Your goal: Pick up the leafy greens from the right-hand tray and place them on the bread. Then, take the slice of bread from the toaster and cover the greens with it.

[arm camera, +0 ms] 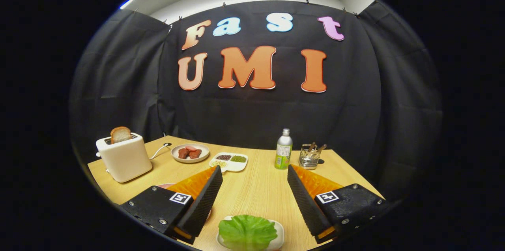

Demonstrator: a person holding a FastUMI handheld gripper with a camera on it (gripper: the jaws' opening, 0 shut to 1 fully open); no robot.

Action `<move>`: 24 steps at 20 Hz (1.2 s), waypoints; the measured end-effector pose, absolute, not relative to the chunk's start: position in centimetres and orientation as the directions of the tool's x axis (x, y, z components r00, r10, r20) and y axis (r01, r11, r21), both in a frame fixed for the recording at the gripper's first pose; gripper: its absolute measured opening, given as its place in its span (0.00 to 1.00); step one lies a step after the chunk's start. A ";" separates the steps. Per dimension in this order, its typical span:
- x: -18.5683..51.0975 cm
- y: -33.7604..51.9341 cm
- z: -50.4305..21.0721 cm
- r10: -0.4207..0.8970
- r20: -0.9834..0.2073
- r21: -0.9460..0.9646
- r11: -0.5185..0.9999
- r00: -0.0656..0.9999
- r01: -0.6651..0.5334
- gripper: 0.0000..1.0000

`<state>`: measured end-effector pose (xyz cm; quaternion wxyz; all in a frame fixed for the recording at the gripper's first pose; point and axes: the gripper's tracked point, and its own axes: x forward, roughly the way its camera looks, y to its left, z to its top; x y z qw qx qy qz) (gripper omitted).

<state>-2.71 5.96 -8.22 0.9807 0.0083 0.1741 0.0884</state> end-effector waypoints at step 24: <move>-9.1 7.3 -22.4 0.218 -0.834 0.085 0.959 0.507 -0.271 0.98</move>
